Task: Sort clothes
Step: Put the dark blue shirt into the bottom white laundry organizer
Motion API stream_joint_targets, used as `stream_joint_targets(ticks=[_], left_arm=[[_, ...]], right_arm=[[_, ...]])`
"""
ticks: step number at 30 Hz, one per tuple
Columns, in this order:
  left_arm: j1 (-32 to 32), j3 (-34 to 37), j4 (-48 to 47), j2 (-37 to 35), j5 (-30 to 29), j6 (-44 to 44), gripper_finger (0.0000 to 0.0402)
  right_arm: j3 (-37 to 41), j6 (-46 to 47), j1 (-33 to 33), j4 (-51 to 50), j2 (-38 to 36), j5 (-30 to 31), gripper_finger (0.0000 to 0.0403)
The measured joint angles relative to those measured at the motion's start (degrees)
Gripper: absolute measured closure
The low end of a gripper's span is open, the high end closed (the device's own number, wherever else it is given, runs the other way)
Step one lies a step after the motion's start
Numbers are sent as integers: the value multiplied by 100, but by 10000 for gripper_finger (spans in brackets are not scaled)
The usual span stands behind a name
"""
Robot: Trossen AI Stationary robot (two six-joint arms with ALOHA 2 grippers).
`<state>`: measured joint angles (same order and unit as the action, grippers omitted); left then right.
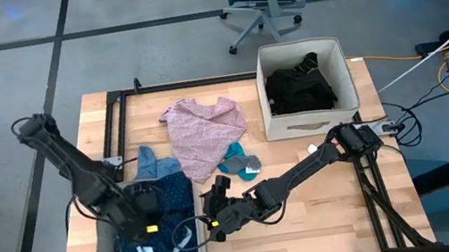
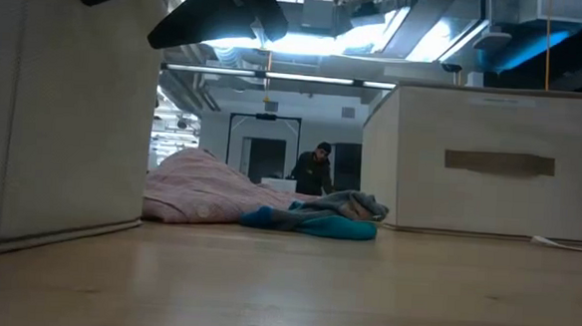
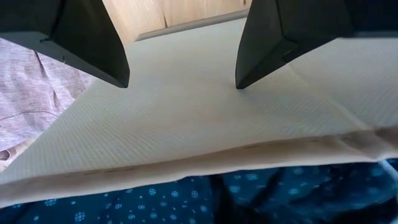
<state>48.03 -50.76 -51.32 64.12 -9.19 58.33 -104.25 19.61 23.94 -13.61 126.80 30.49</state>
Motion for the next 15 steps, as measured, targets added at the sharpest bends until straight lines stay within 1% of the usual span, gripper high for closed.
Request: stream_joint_targets(ticks=[3, 6, 9, 12, 15], left_arm=[[4, 0, -206, 560, -89, 87, 254], [2, 0, -171, 1112, -75, 5, 254], [-24, 0, -166, 1566, 209, -81, 254], [-49, -14, -180, 1685, 391, -207, 254], [3, -210, -309, 1525, 387, -199, 254]], right_arm=[[0, -21, 0, 0, 0, 6, 109], [0, -38, 0, -2, 0, 6, 109], [0, -38, 0, -4, 0, 9, 109], [0, -61, 2, -30, -1, 17, 109], [0, -134, 15, -101, -38, 37, 109]])
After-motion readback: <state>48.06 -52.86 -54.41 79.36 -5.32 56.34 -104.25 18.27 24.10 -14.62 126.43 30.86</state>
